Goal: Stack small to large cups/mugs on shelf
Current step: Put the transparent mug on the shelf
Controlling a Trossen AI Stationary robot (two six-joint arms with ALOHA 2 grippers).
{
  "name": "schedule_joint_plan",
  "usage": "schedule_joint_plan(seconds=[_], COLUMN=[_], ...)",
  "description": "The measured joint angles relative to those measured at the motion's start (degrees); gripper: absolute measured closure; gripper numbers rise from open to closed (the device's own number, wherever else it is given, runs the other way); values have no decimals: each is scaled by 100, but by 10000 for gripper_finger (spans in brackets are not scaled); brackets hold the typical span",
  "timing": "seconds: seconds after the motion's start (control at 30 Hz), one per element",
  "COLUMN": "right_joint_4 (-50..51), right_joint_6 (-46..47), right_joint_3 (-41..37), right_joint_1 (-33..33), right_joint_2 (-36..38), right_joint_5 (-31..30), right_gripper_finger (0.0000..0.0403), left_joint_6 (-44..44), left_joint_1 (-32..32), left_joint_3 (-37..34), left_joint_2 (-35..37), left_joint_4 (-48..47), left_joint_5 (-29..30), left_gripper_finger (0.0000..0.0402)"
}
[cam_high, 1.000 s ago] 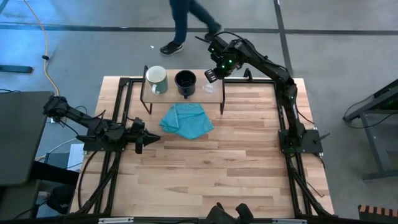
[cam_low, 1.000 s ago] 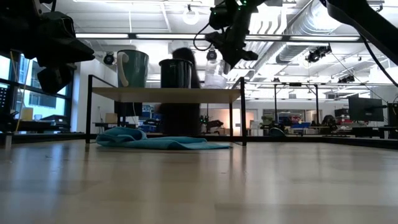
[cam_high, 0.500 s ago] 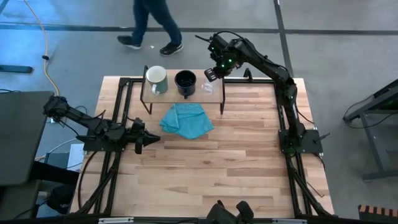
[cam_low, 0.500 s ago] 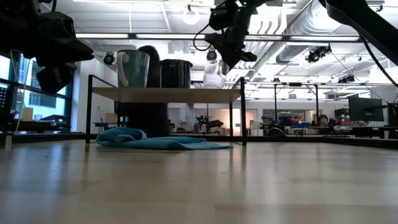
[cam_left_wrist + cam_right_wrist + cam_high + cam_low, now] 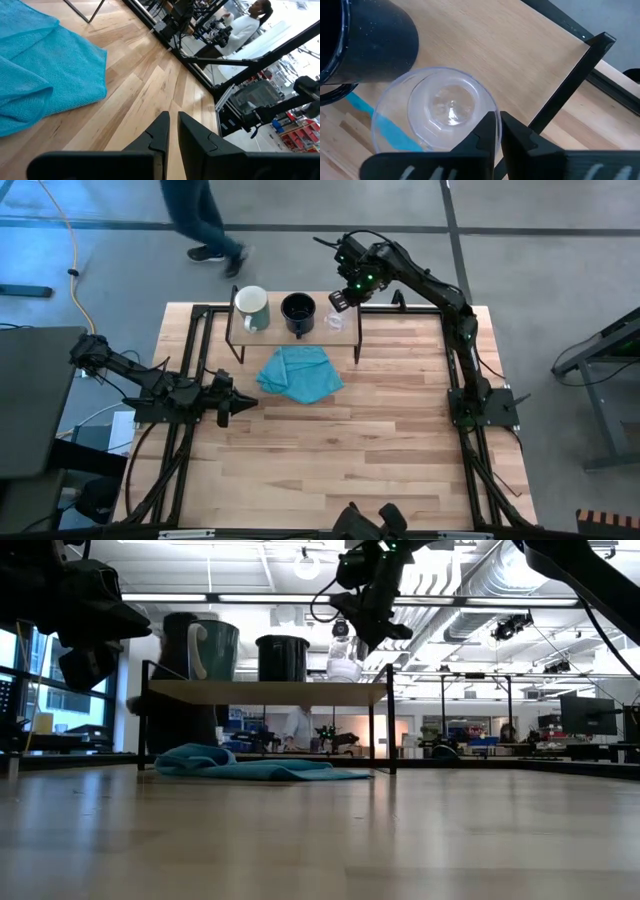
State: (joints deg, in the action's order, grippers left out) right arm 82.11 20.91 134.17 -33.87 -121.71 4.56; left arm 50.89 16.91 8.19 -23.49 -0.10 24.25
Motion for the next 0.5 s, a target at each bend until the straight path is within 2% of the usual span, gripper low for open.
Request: schedule_joint_plan(seconds=[0.23, 0.5], right_joint_4=[6, 2], right_joint_6=[10, 111], right_joint_3=[-4, -4], right_joint_1=[0, 0], right_joint_2=[-1, 0], right_joint_5=[7, 25], right_gripper_finger=[364, 361], left_joint_6=[48, 48], left_joint_1=[0, 0], left_joint_3=[0, 0], left_joint_2=[0, -1], left_joint_4=[0, 0], left_joint_5=[2, 0], left_gripper_finger=[376, 376])
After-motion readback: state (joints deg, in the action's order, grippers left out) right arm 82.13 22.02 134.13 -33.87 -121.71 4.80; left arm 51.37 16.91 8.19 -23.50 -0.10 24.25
